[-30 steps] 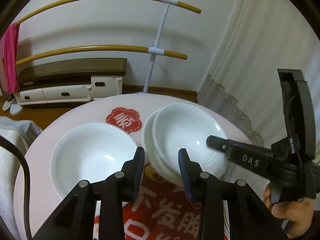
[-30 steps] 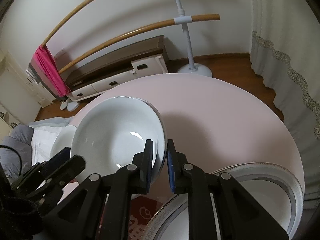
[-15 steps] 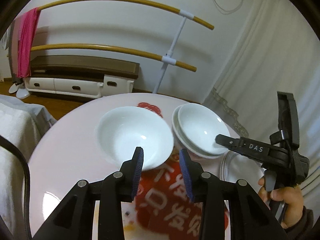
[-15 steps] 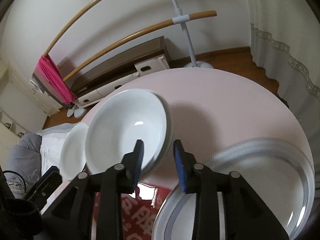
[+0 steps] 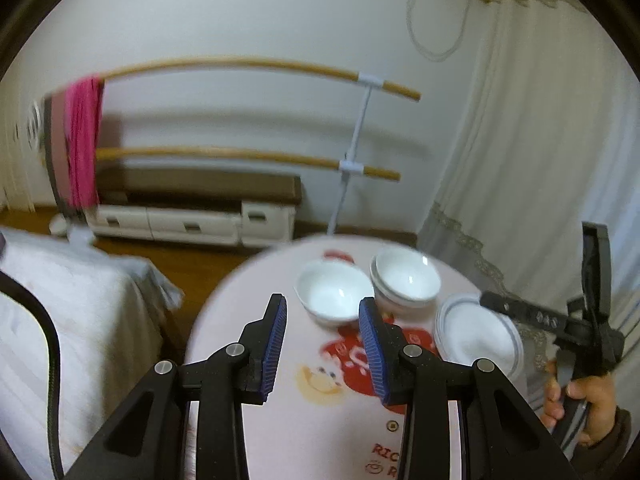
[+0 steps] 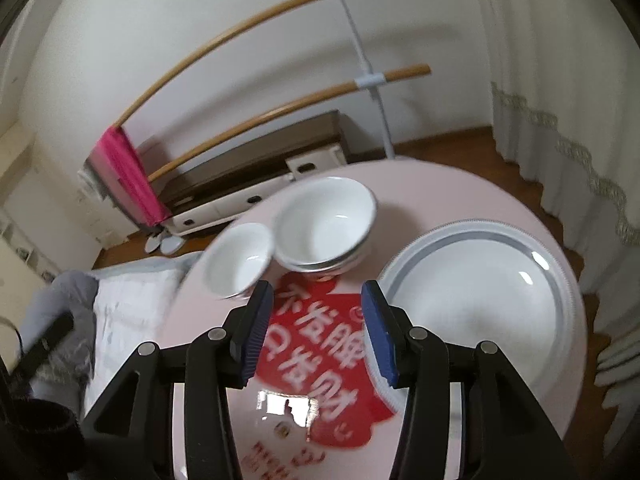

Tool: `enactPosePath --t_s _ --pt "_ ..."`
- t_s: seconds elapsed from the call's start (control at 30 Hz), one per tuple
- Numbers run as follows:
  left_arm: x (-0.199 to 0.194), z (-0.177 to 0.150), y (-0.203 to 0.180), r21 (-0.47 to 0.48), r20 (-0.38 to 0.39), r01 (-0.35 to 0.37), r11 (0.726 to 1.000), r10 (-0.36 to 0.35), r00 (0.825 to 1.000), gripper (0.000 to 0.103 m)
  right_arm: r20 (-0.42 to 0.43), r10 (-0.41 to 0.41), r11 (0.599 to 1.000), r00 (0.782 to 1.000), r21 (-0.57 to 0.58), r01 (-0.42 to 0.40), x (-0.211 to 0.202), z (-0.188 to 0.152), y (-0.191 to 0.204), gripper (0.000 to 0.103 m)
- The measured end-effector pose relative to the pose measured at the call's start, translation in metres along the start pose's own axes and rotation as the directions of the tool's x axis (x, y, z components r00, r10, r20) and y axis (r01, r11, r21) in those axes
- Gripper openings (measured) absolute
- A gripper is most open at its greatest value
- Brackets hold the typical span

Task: Organize plates and bowls
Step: 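Move the right gripper to another white bowl and pinch its rim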

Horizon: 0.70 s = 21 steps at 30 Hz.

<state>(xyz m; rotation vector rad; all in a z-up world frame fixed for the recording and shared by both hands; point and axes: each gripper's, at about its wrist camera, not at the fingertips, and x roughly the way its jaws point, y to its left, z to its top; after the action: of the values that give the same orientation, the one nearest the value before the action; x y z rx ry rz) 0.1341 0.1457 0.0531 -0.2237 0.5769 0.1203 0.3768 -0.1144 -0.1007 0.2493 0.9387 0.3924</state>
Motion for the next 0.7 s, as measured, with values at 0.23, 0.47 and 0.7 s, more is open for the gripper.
enactPosePath --t_s 0.23,0.47,0.7 --pt "-0.096 0.05 -0.031 0.128 0.03 0.038 0.991 -0.042 0.999 0.044 0.093 0.045 0.997 0.995 -0.061 -0.039 -0.071 -0.001 0.051 0.056" --pt "-0.101 0.081 -0.077 0.281 -0.101 0.133 0.95 -0.108 0.989 0.046 0.178 0.113 0.993 0.978 -0.05 -0.105 -0.128 0.036 0.09 0.061" --pt "-0.042 0.078 -0.085 0.292 -0.173 0.153 0.944 -0.105 0.979 0.055 0.189 0.025 0.995 0.982 -0.098 -0.007 -0.118 0.069 0.102 0.071"
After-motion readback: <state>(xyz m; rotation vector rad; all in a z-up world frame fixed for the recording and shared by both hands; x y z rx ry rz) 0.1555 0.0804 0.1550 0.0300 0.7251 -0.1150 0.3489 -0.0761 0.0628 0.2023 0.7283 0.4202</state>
